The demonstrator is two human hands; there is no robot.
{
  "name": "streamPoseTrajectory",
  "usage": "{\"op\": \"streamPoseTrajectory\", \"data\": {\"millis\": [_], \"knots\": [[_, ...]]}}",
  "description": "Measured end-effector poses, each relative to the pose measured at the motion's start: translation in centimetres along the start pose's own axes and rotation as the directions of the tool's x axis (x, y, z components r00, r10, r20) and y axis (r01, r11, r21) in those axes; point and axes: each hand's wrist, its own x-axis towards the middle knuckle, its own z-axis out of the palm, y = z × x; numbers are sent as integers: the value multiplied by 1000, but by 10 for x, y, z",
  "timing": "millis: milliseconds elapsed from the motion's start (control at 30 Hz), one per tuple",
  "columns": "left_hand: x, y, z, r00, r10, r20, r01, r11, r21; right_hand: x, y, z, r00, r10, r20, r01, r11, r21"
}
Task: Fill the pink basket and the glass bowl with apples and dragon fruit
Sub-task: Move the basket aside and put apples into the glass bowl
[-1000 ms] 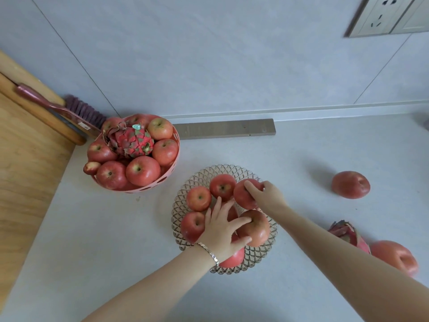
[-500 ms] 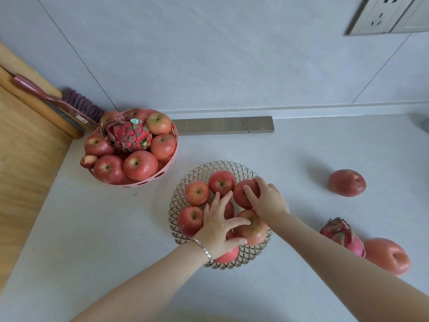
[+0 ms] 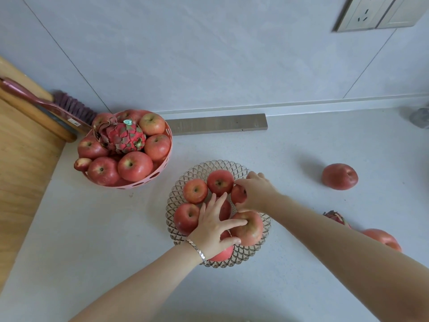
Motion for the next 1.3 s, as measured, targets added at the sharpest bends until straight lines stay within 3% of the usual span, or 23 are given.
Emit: {"op": "streamPoseTrajectory", "data": {"millis": [167,233,300,367,433,500,567,667,733,833,967,1067,1167,1300], "knots": [[2,2,-2,999,-23,24,23,1000,-18,9,-21,4,995,101,24,-92,964,-249],[2,4,-5,996,-48,71,48,999,8,12,-25,12,991,137,-2,-133,954,-270],[2,5,-9,991,-76,108,75,997,18,10,-22,14,991,131,-12,-131,971,-201],[3,14,-18,988,-98,121,102,995,-23,2,-13,7,995,101,5,-101,994,31],[10,22,-27,987,-118,110,120,993,-14,-12,3,-10,996,73,60,-90,935,343],[21,30,-36,995,-85,59,82,996,46,-24,32,-27,996,93,11,-88,882,463],[34,40,-42,999,-39,26,37,995,91,-33,73,-41,963,189,-190,-81,883,463],[50,53,-47,1000,9,21,-11,996,93,-36,139,-52,804,447,-393,-246,851,464],[57,60,-50,999,35,22,-37,994,107,-32,173,-53,744,570,-349,-408,801,438],[62,65,-50,999,42,28,-45,993,113,-28,199,-34,786,597,-161,-529,784,324],[60,68,-50,999,0,49,-6,993,117,-21,206,-13,768,609,-197,-514,770,377],[58,66,-55,997,-52,49,48,995,86,-24,193,-19,732,666,-143,-508,674,537],[56,65,-61,999,-54,6,53,998,39,-32,156,-35,789,592,-166,-370,673,640],[42,66,-60,998,-54,-36,52,998,-40,-54,71,-64,919,314,-237,-97,766,635]]}}
